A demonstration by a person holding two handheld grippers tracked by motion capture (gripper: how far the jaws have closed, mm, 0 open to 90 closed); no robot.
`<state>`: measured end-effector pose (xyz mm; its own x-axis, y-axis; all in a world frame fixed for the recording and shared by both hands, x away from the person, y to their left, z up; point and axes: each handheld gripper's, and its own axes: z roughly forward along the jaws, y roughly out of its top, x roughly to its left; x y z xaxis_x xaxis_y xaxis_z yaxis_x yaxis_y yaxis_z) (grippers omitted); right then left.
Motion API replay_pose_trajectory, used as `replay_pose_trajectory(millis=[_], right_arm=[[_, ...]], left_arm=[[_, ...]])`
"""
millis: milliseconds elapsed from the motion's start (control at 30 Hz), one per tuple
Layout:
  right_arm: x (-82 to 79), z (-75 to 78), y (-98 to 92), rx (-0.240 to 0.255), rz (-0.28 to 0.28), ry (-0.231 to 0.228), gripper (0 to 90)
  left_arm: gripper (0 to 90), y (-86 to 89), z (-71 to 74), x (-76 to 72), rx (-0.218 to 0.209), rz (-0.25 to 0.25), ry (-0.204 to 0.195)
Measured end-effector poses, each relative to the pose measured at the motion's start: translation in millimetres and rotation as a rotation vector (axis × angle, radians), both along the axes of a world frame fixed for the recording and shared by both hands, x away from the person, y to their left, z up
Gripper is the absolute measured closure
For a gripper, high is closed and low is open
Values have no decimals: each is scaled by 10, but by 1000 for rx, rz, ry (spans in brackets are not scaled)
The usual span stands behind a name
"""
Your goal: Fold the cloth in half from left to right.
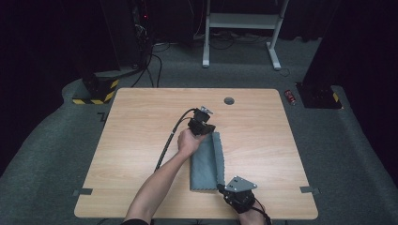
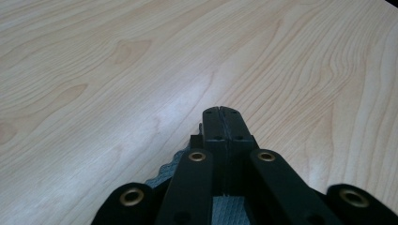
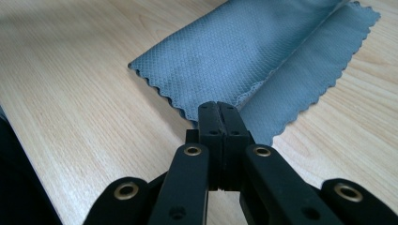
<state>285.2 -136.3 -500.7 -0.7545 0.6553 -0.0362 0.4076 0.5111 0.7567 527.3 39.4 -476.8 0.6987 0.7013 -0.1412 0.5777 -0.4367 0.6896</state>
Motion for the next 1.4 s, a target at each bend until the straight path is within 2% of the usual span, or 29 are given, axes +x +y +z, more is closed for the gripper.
replay_pose_trajectory(millis=[233, 433, 800, 1100, 1400], right_arm=[[-8, -35, -44, -13, -13, 7, 895], [-11, -69, -58, -20, -18, 19, 894], [13, -101, -128, -29, -35, 30, 893], [17, -111, -152, -29, -46, 37, 893], [43, -138, -190, -30, -65, 44, 884]], left_arm=[[900, -113, -75, 26, 11, -9, 14], [900, -185, -98, 25, 20, -20, 5], [900, -242, -180, 53, 44, -17, 16], [899, -323, -216, 58, 54, -15, 1], [876, -337, -275, 82, 59, -9, 10]])
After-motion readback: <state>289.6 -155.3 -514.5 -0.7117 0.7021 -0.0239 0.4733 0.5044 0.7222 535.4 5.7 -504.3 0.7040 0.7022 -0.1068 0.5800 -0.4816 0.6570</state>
